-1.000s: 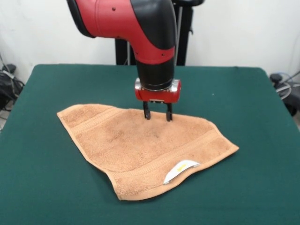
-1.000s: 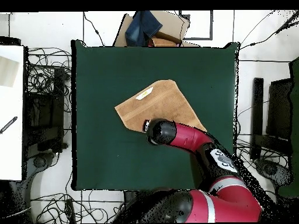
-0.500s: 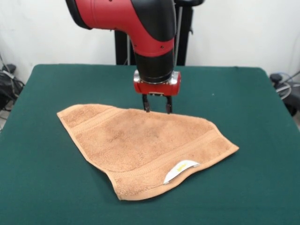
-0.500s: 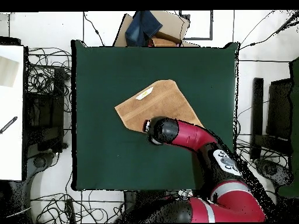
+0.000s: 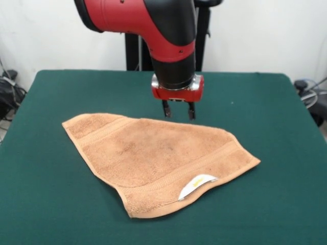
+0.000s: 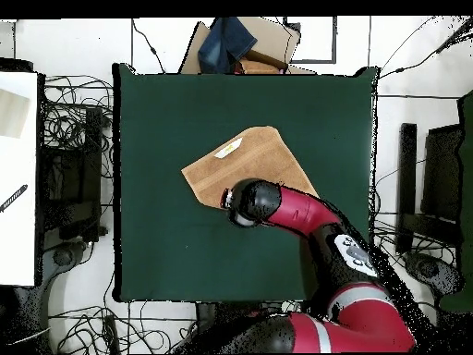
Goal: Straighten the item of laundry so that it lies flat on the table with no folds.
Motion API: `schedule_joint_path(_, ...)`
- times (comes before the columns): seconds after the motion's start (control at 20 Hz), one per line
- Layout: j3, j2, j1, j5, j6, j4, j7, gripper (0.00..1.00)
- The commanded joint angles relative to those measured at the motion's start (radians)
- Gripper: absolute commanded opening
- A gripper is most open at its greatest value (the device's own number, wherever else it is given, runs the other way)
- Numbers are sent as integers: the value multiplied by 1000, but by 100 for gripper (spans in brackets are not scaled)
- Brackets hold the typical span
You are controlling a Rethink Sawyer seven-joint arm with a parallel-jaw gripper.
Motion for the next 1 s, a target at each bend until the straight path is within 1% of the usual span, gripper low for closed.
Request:
schedule_joint_path(0.05,-8,12,91,89,148,-83,251,100)
schedule_joint_path(0.3,-7,45,100,122,185,-135,236,100)
schedule_joint_path(0.45,-11,40,101,131,197,-139,225,100)
schedule_joint_path(0.7,-17,22,98,147,199,-120,220,100)
schedule_joint_path(1.0,1,30,74,171,137,-96,200,100)
